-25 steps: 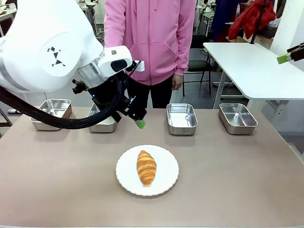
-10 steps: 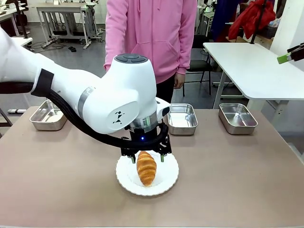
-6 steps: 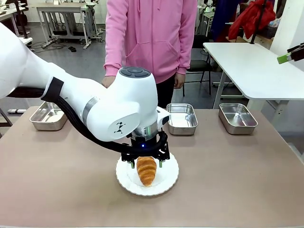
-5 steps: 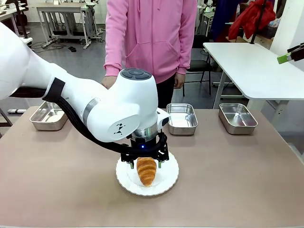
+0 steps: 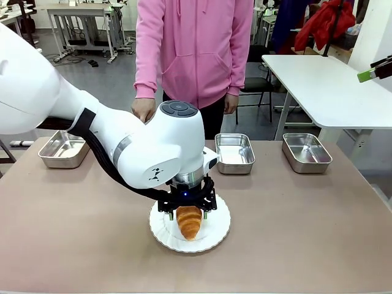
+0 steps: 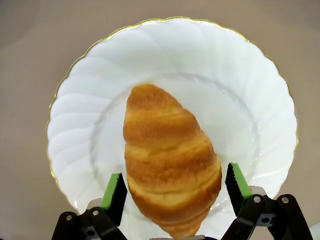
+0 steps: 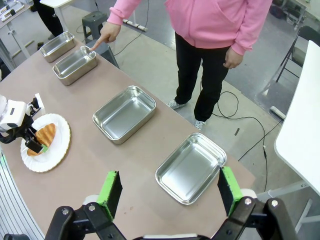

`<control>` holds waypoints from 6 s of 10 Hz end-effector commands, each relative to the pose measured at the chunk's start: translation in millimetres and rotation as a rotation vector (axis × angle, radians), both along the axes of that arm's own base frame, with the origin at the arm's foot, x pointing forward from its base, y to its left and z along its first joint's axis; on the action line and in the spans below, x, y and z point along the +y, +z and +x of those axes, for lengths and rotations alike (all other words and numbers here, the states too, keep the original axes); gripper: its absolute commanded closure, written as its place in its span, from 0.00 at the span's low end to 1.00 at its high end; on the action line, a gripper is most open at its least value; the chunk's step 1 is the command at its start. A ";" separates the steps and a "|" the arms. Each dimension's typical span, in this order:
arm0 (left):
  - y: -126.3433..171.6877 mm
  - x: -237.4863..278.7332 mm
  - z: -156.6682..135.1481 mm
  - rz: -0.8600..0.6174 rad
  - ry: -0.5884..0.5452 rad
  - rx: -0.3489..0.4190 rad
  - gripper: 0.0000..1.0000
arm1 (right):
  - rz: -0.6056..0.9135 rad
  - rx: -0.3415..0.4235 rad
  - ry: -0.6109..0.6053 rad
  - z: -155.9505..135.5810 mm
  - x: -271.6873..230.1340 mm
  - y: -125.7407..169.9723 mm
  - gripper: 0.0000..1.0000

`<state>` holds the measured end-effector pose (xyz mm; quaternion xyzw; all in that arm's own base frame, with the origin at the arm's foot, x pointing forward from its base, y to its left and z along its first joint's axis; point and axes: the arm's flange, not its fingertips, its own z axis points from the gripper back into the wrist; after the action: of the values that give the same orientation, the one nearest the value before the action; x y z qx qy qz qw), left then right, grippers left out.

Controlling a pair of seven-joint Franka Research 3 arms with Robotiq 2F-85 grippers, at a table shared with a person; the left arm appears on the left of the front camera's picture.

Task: Place the bread in the container.
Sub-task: Place the Butter Roll into the Airtight Container indicated by the human.

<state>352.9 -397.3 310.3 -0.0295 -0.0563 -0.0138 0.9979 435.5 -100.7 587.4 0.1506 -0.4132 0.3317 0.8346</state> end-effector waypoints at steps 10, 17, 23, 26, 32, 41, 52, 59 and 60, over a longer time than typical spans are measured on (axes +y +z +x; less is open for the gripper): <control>-7.6 -9.1 7.7 0.087 0.086 0.072 0.57 | 0.014 -0.011 0.005 0.4 1.4 -0.4 0.00; 42.2 19.4 35.6 -0.066 0.029 -0.055 0.57 | 0.014 -0.011 0.005 0.4 1.4 -0.4 0.00; 132.8 202.0 167.7 -0.043 -0.001 -0.090 0.57 | 0.014 -0.011 0.005 0.4 1.4 -0.4 0.00; 131.1 244.4 197.8 -0.164 -0.027 -0.056 0.57 | 0.014 -0.011 0.005 0.4 1.4 -0.4 0.00; 117.1 244.5 215.0 -0.104 -0.029 -0.084 0.57 | 0.014 -0.011 0.005 0.4 1.4 -0.4 0.00; 67.0 215.3 278.3 -0.087 -0.126 -0.029 0.57 | 0.014 -0.011 0.005 0.4 1.4 -0.4 0.00; 62.8 214.8 273.3 -0.112 -0.090 -0.088 0.00 | 0.014 -0.011 0.005 0.4 1.4 -0.4 0.00; 60.9 209.0 277.7 -0.082 -0.123 -0.068 0.00 | 0.014 -0.011 0.005 0.4 1.4 -0.4 0.00; 89.1 214.7 253.7 -0.086 -0.123 -0.115 0.00 | 0.014 -0.011 0.005 0.4 1.4 -0.4 0.00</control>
<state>628.4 -188.3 378.6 -0.0737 -0.0953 -0.0745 0.9899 436.1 -100.4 586.7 0.1501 -0.4119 0.3319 0.8353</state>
